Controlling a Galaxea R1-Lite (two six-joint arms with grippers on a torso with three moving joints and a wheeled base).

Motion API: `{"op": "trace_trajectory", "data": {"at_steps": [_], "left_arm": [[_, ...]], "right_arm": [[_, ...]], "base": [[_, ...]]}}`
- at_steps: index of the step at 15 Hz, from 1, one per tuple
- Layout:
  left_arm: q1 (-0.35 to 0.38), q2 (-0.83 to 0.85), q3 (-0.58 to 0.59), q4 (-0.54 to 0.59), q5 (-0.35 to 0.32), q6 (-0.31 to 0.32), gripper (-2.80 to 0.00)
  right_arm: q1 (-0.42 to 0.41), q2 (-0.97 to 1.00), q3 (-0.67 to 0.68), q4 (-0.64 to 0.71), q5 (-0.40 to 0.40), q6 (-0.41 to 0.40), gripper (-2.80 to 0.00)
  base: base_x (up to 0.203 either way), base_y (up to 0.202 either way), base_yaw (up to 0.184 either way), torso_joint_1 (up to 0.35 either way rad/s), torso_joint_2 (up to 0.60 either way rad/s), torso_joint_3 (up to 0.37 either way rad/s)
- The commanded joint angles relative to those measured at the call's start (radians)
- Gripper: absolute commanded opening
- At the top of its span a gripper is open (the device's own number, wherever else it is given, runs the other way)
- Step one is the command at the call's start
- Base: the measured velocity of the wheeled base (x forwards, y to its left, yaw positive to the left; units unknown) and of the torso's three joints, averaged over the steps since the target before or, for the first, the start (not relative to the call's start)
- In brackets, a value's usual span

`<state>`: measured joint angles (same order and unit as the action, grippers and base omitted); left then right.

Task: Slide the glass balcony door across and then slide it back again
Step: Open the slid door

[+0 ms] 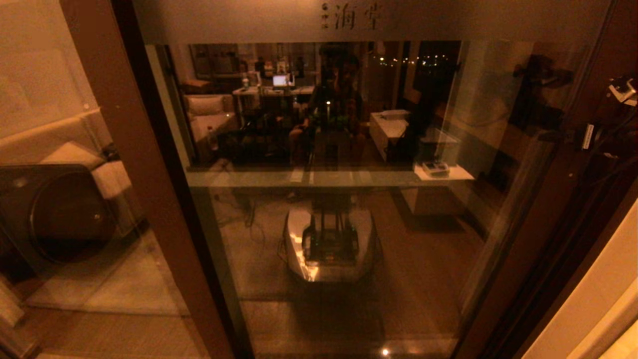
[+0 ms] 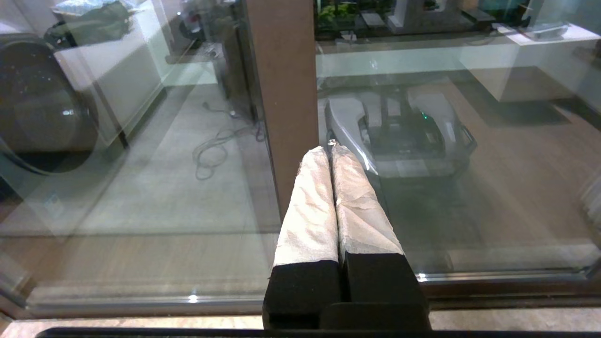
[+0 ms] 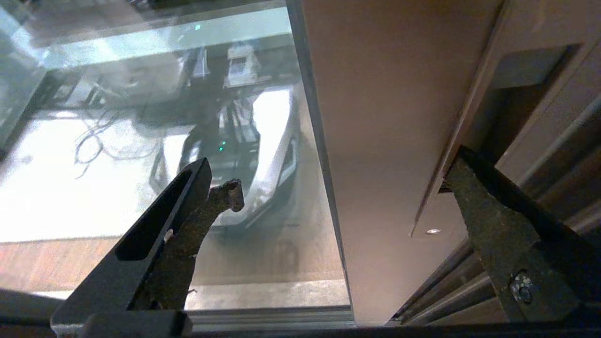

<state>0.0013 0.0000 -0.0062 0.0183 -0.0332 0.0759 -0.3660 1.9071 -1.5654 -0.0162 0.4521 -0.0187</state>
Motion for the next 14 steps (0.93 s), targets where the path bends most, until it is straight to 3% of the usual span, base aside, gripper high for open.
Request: {"op": "trace_trajectory", "data": {"at_steps": [1,14], "left_arm": [[0.000,0.000,0.000,0.000,-0.001,0.001,-2.80],[0.000,0.000,0.001,0.000,-0.001,0.001,-2.80]], "right_arm": [[0.005,-0.014,0.009,-0.002,0.000,-0.001,0.00],[0.079,-0.081,0.118,-0.047,-0.003,-0.006,0.00]], "base": [[0.000,0.000,0.000,0.000,0.00,0.000],[0.000,0.000,0.000,0.000,0.00,0.000]]}}
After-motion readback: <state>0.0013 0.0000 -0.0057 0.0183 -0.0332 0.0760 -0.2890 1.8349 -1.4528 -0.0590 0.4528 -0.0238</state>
